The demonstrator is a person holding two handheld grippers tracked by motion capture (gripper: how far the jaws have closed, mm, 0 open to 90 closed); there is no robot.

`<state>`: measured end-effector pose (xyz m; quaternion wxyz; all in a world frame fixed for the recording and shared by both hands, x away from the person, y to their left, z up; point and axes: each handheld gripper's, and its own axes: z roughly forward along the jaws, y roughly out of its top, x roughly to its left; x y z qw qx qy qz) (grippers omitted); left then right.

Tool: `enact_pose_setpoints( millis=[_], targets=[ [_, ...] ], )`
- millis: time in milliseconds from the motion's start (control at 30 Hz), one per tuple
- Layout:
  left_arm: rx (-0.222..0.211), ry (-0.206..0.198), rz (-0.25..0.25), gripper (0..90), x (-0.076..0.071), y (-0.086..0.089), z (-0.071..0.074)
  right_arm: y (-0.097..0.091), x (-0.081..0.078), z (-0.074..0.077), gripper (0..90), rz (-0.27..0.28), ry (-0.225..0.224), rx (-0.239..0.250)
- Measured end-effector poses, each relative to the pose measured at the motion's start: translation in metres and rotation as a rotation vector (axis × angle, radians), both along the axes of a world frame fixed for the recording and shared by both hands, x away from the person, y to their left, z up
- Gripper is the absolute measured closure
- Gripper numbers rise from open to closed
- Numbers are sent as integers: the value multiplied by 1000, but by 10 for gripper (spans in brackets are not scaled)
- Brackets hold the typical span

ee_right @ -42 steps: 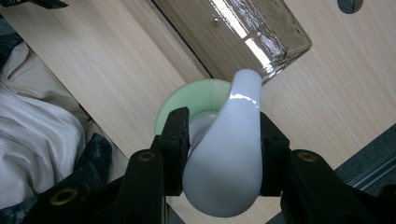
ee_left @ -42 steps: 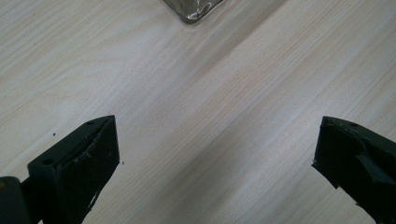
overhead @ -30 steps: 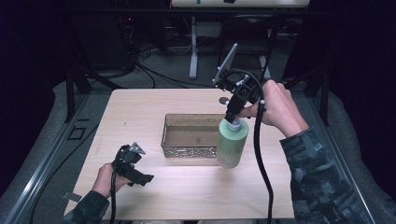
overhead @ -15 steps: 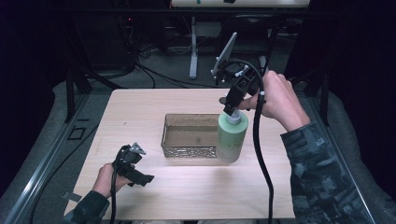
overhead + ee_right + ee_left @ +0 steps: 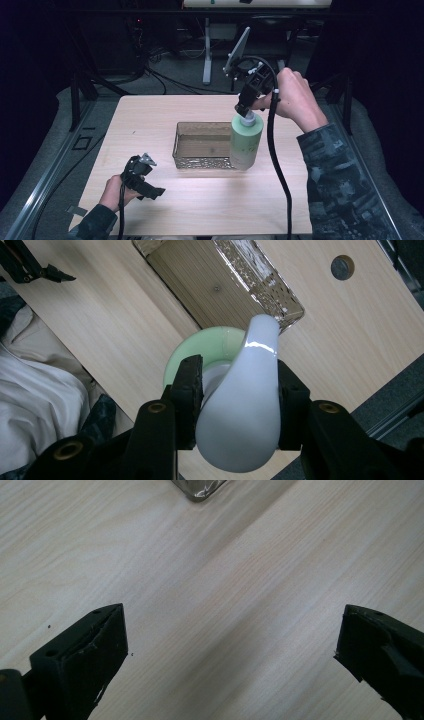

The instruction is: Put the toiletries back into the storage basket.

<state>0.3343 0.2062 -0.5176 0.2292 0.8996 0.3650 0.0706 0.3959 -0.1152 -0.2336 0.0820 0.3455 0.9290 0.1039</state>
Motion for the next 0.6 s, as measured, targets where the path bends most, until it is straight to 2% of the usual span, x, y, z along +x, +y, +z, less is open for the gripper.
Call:
enact_pose_setpoints(
  millis=[600],
  targets=[
    [2,4,-3,0,0,0,-2,10,16,7,625,-1,-9,6]
  ],
)
